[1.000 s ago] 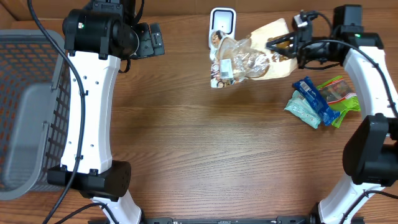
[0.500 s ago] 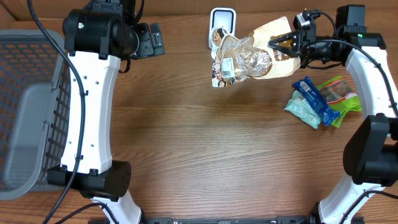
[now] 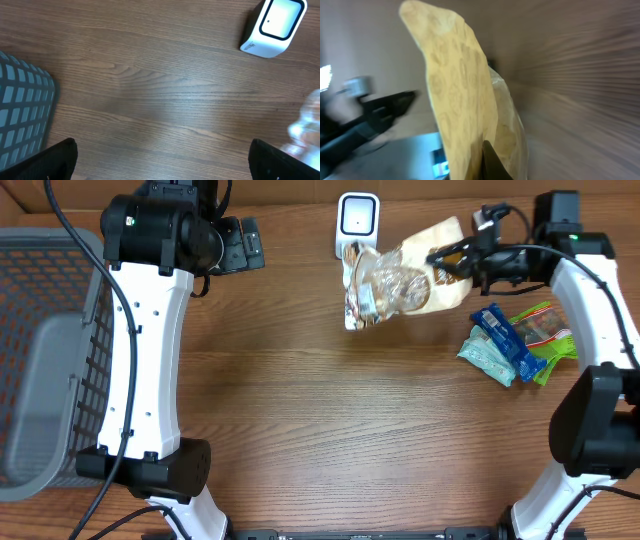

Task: Scan the item barcode
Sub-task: 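Raise the PanTree bag and hold it beside the white scanner, then lower the PanTree bag onto the table and release it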

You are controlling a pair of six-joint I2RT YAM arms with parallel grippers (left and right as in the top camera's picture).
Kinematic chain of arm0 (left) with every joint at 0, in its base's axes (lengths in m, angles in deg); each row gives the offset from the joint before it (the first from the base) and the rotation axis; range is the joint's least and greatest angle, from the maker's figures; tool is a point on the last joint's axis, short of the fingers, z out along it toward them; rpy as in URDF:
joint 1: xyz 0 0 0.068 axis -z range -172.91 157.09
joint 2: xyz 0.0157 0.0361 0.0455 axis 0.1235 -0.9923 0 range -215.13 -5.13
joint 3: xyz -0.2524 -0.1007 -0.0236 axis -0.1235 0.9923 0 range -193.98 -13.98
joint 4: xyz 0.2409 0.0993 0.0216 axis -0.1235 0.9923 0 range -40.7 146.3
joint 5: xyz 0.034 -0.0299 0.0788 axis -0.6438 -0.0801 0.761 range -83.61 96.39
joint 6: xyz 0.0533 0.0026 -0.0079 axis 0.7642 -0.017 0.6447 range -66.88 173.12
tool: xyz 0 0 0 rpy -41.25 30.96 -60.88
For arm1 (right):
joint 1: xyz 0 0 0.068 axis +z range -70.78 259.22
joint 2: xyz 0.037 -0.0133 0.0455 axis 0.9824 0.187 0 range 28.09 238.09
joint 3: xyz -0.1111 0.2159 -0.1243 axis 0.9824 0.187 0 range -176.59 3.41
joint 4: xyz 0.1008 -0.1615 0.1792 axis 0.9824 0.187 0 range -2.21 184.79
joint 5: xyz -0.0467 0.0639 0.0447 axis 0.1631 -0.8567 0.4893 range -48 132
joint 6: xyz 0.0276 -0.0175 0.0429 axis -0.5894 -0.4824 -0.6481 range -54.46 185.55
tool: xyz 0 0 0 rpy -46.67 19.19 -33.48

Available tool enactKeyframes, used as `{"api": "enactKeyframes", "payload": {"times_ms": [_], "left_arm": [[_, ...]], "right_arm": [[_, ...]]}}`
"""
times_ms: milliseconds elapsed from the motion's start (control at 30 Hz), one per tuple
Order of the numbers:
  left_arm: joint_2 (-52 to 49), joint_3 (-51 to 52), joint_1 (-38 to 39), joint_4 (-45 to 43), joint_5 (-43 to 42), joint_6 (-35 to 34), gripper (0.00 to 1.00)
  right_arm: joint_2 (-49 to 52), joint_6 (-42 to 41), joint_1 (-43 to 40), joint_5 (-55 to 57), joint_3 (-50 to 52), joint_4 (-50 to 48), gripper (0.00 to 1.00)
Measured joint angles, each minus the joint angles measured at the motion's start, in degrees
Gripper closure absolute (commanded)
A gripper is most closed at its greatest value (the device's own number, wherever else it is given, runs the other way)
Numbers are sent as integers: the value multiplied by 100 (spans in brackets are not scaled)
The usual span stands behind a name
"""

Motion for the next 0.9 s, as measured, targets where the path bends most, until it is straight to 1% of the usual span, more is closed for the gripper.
{"api": "enactKeyframes", "payload": {"times_ms": [100, 200, 300, 433, 533, 567, 633, 667, 700, 767, 900], "left_arm": [[0, 0, 0, 0, 0, -2, 0], [0, 0, 0, 2, 0, -2, 0], [0, 0, 0, 0, 2, -2, 0], [0, 0, 0, 0, 0, -2, 0], [0, 0, 0, 2, 0, -2, 0], [0, 0, 0, 0, 0, -2, 0], [0, 0, 0, 2, 0, 0, 0], [0, 0, 0, 0, 0, -2, 0], [0, 0, 0, 0, 0, -2, 0], [0, 0, 0, 2, 0, -2, 0], [0, 0, 0, 2, 0, -2, 0]], "right_arm": [[0, -155, 385, 776, 22, -9, 96], [0, -619, 754, 1333, 251, -431, 96], [0, -1266, 990, 1770, 826, -1169, 96], [0, -2157, 1043, 2245, 1753, -2164, 96], [2, -2562, 1027, 2426, 2321, -2494, 96], [2, -2577, 1029, 2459, 2424, -2459, 89], [2, -2439, 1038, 2455, 2507, -2238, 62], [2, -2221, 1051, 2422, 2509, -2083, 49], [0, -1998, 1064, 2382, 2507, -1910, 44], [0, -1447, 1099, 2317, 2494, -1360, 39], [0, -413, 1130, 2559, 2459, -151, 40]]}}
